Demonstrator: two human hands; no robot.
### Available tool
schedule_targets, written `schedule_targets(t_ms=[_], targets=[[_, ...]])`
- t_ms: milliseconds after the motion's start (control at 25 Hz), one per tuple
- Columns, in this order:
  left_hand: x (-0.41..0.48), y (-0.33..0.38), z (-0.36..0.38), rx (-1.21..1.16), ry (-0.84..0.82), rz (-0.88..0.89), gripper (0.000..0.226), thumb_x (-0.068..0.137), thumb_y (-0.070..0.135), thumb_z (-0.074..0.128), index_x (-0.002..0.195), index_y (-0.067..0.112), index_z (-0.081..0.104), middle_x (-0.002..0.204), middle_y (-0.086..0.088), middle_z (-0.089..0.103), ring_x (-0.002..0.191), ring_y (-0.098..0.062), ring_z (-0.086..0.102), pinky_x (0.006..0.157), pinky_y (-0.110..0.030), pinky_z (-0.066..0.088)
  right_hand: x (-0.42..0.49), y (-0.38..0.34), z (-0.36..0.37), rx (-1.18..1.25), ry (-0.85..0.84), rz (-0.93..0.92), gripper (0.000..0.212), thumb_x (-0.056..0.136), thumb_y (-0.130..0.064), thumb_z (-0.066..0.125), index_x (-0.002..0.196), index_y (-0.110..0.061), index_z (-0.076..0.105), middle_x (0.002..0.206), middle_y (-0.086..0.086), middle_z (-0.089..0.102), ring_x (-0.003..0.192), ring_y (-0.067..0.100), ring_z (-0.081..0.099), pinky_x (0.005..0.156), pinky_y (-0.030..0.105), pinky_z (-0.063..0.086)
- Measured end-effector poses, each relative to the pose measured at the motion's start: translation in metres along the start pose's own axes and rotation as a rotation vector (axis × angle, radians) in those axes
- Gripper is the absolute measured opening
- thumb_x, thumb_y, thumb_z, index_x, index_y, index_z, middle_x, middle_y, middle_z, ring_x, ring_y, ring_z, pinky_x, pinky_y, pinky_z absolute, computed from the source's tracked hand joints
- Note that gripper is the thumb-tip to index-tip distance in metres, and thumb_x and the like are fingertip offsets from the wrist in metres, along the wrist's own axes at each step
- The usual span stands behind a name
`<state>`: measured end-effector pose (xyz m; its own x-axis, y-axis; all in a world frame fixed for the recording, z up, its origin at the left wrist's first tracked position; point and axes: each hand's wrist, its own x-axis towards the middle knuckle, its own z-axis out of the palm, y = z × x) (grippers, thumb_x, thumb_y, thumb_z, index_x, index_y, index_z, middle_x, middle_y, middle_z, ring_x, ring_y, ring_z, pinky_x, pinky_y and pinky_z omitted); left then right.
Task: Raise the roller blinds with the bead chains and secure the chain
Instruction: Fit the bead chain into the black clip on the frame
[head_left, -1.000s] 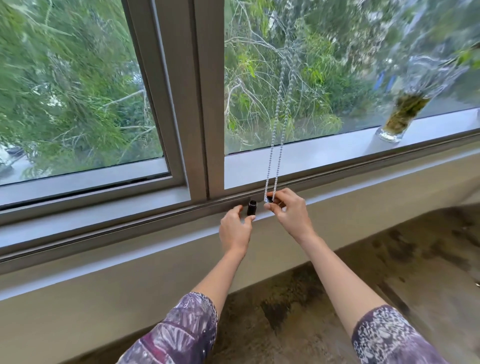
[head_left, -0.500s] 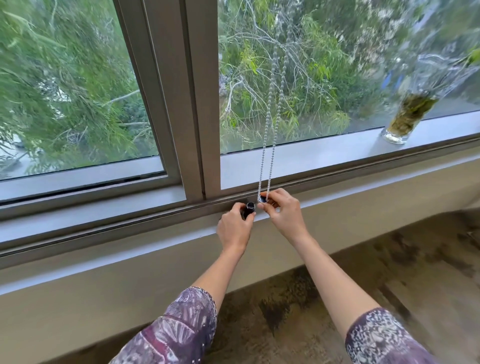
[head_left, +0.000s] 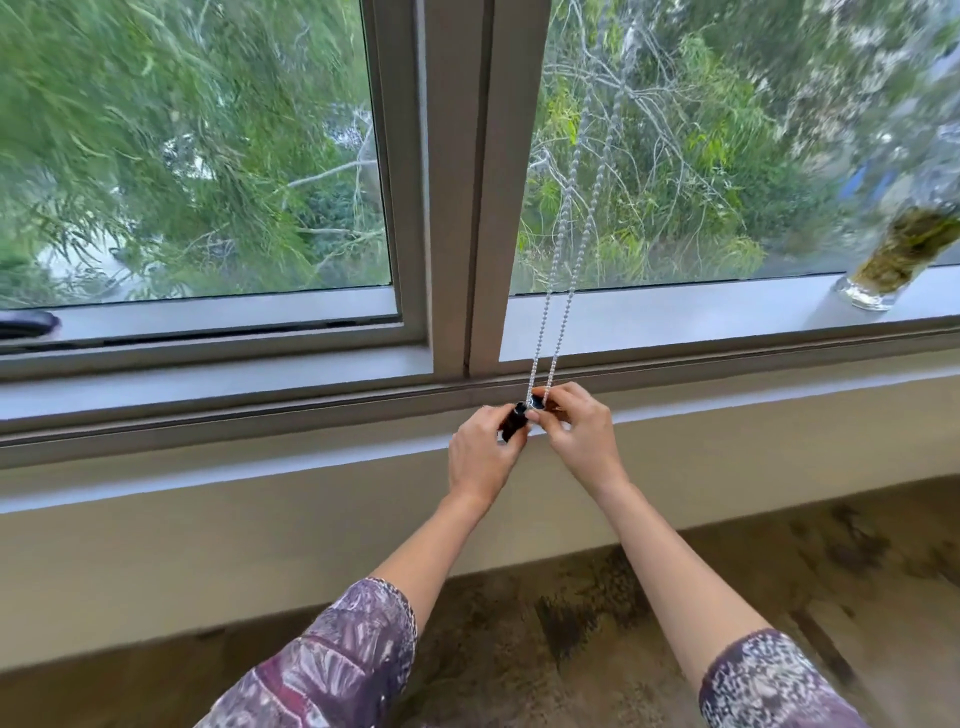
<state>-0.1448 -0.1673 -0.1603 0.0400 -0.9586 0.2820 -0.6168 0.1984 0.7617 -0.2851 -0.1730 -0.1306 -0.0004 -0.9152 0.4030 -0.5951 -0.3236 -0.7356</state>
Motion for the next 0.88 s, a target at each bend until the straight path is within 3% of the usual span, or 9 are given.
schedule_targets(t_ms=[240, 520, 680, 880], targets=[[-0.010, -0.011, -0.023, -0.052, -0.011, 0.003, 0.027, 0.083, 0.031, 0.070, 0.109, 0.024, 0.071, 0.098, 0.001, 0.071, 0.088, -0.020, 0.067, 0.074, -0.041, 0.054, -0.012, -0.013, 0.013, 0.033, -0.020, -0.002, 0.016, 0.080, -0.014, 0.074, 0.096, -0.012, 0.072, 0.089, -0.001, 0.067, 0.080, 0.008, 0.067, 0.073, 0.014, 0.052], [-0.020, -0.019, -0.040, -0.046, -0.014, 0.018, 0.021, 0.085, 0.029, 0.069, 0.103, 0.021, 0.073, 0.095, 0.001, 0.072, 0.087, -0.020, 0.066, 0.074, -0.038, 0.053, -0.024, -0.025, 0.028, 0.057, -0.019, 0.006, 0.017, 0.081, -0.013, 0.073, 0.098, -0.016, 0.071, 0.088, -0.007, 0.064, 0.080, -0.006, 0.063, 0.069, 0.013, 0.053], [-0.025, -0.020, -0.046, 0.076, 0.000, 0.049, 0.015, 0.088, 0.033, 0.064, 0.096, 0.022, 0.069, 0.087, 0.004, 0.072, 0.082, -0.020, 0.065, 0.066, -0.036, 0.051, -0.029, -0.029, 0.033, 0.040, -0.006, 0.001, 0.016, 0.081, -0.019, 0.073, 0.097, -0.021, 0.071, 0.089, -0.009, 0.064, 0.079, 0.002, 0.065, 0.067, 0.017, 0.055], [-0.030, -0.020, -0.048, 0.135, 0.032, 0.045, 0.016, 0.087, 0.036, 0.063, 0.093, 0.022, 0.068, 0.085, 0.002, 0.071, 0.081, -0.020, 0.065, 0.067, -0.035, 0.050, -0.036, -0.034, 0.042, 0.007, 0.073, 0.005, 0.014, 0.081, -0.026, 0.073, 0.095, -0.024, 0.071, 0.085, -0.011, 0.065, 0.074, 0.006, 0.066, 0.068, 0.027, 0.057]])
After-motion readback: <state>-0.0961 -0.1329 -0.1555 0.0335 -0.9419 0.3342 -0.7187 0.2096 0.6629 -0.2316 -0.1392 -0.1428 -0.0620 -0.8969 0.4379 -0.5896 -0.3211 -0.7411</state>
